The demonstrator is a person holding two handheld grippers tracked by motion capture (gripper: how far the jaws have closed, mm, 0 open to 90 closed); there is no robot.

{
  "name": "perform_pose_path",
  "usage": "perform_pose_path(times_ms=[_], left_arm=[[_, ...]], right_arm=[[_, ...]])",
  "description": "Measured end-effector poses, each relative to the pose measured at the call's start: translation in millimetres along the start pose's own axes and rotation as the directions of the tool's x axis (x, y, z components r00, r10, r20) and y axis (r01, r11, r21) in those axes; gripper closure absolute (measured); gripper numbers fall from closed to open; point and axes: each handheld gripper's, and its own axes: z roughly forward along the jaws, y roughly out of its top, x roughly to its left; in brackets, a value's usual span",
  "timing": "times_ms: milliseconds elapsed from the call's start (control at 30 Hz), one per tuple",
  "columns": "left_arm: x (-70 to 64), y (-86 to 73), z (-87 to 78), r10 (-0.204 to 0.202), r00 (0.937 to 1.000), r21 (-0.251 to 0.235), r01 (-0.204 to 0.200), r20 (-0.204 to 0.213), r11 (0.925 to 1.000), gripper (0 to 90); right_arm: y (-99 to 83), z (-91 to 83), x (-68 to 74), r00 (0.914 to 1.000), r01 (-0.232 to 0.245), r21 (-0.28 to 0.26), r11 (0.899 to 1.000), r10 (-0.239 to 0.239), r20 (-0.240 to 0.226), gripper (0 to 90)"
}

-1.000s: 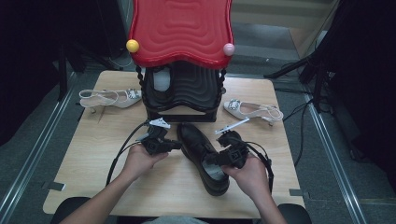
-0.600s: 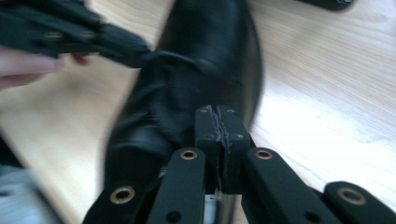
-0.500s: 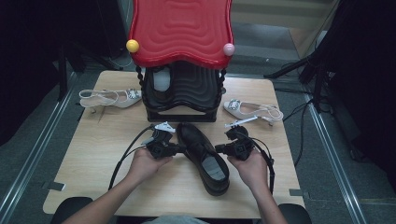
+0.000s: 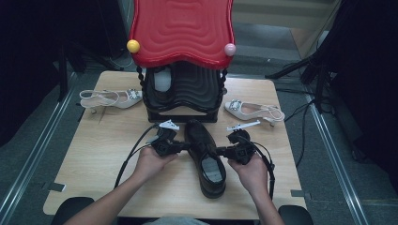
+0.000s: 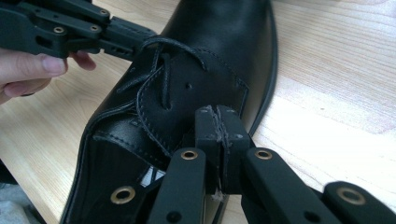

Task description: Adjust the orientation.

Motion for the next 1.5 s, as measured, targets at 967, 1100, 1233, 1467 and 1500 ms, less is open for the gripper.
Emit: perform_pose_path(times_ms=[967, 1100, 1233, 1467, 1500], left_arm=[[-0.3, 27.4, -45.5, 0.003, 0.9990, 0.002, -0.003, 0.045, 1.0000, 52.8], [2.1, 31.7, -58.4, 0.003, 0.9992, -0.028, -0.002, 0.039, 0.9996, 52.3], [3.4, 32.5, -62.4, -0.008, 0.9993, -0.044, 0.009, 0.035, 0.9990, 52.3], [3.8, 33.3, -66.5, -0.009, 0.9997, -0.051, 0.010, 0.023, 0.9986, 52.3], [3.8, 33.8, -67.9, -0.006, 0.9997, -0.052, 0.007, 0.022, 0.9986, 52.3]], right_arm=[[11.0, -23.5, 55.8, 0.9910, 0.007, 0.108, 0.994, 0.008, -0.134, 77.9], [9.2, -9.7, 61.0, 0.9891, 0.009, 0.148, 0.989, 0.013, -0.147, 74.4], [7.5, 5.1, 61.3, 0.9918, 0.009, 0.184, 0.983, 0.015, -0.127, 73.7], [4.2, 32.9, 65.4, 0.9967, 0.000, 0.244, 0.970, 0.020, -0.079, 69.3], [4.2, 35.5, 66.2, 0.9977, -0.001, 0.246, 0.969, 0.017, -0.066, 68.6]])
